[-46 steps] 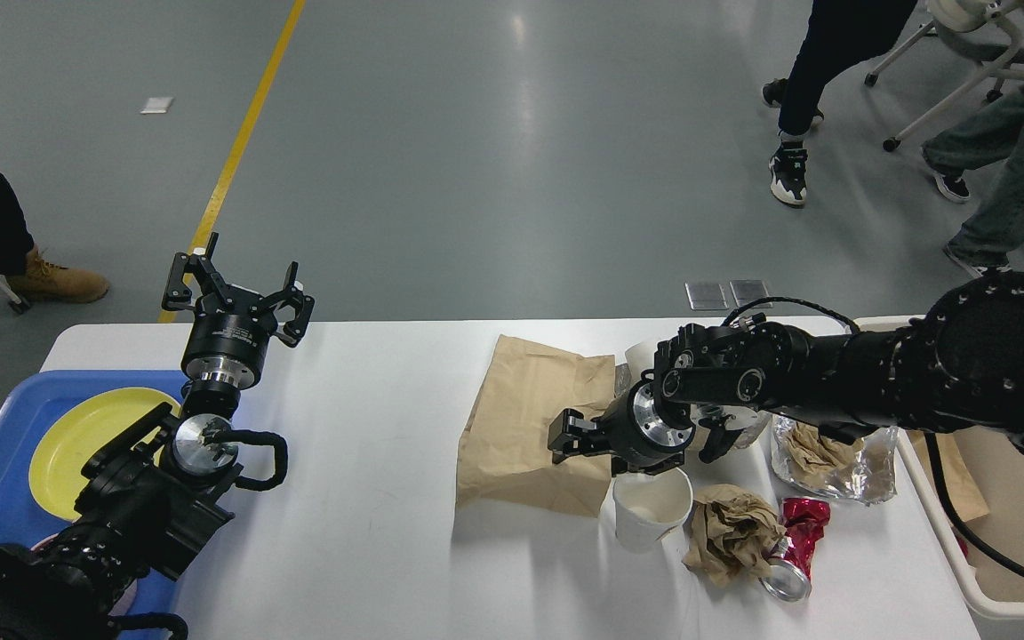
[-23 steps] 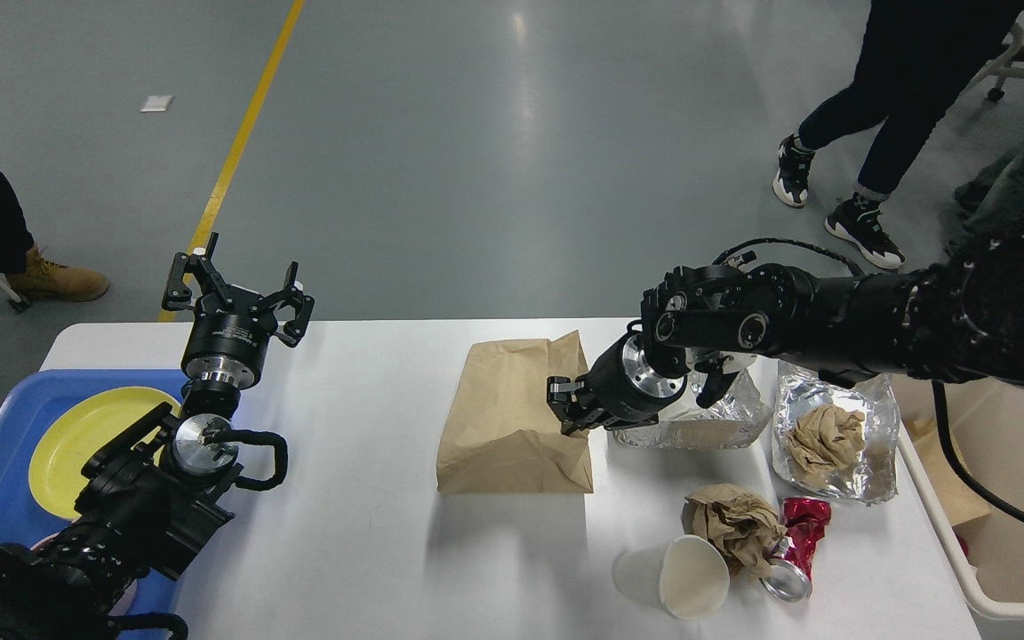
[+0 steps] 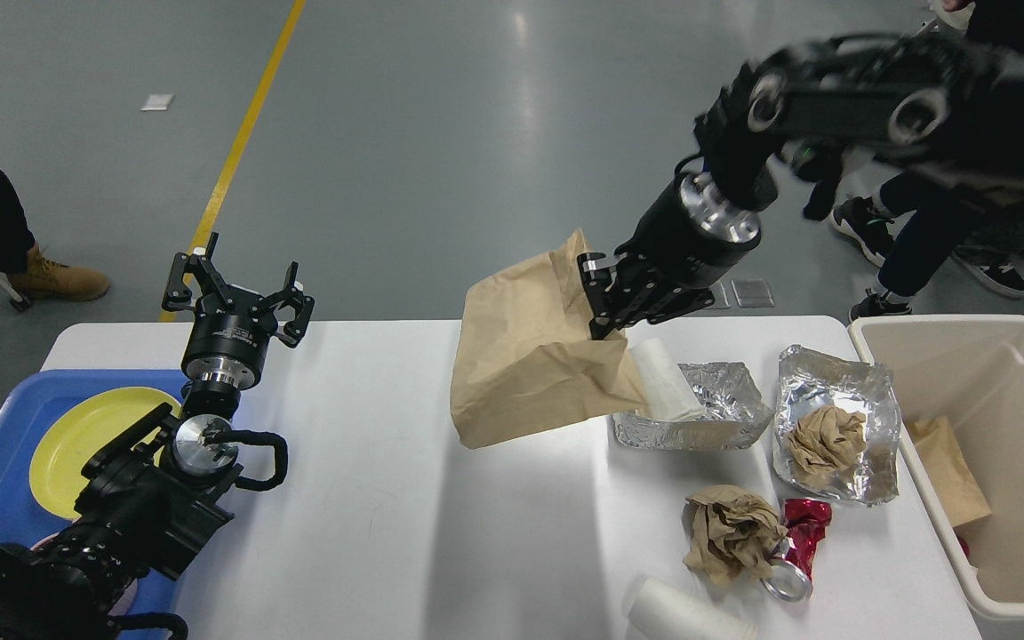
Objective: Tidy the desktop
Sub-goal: 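Lift the brown paper bag up toward the white bin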
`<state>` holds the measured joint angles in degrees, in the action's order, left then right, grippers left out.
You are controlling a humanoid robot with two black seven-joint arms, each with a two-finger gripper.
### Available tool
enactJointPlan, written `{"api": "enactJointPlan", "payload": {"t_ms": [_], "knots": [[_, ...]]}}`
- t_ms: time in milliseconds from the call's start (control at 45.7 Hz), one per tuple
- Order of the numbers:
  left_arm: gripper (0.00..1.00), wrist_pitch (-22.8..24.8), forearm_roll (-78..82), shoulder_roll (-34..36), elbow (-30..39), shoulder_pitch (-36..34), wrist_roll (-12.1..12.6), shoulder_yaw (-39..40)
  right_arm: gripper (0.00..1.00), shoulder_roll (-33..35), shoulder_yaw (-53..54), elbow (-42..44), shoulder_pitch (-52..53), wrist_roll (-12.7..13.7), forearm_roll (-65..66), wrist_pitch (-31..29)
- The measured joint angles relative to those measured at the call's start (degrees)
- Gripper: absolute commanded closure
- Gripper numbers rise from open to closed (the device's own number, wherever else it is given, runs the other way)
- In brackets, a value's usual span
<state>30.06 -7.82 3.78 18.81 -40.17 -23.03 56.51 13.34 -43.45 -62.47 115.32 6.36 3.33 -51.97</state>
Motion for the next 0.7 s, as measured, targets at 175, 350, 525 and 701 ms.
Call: {"api": "enactJointPlan", "payload": {"t_ms": [175,350,525,701], "knots": [[0.04,0.0,0.0,0.0,0.0,0.0,0.0,0.0,1.0,4.2,-6.34,-3.86,13.7,-0.31,0.0,-2.94],[0.04,0.0,0.0,0.0,0.0,0.0,0.0,0.0,1.0,5.18,-14.79,-5.27,24.01,-0.38,0.04,-3.02],[0.04,0.0,0.0,0.0,0.0,0.0,0.0,0.0,1.0,6.25,-22.13,-5.09,28.17,-0.23,0.8,-3.03],[0.04,0.0,0.0,0.0,0.0,0.0,0.0,0.0,1.0,9.49,-29.9,-2.73,28.39,0.19,6.21,-3.03]]}}
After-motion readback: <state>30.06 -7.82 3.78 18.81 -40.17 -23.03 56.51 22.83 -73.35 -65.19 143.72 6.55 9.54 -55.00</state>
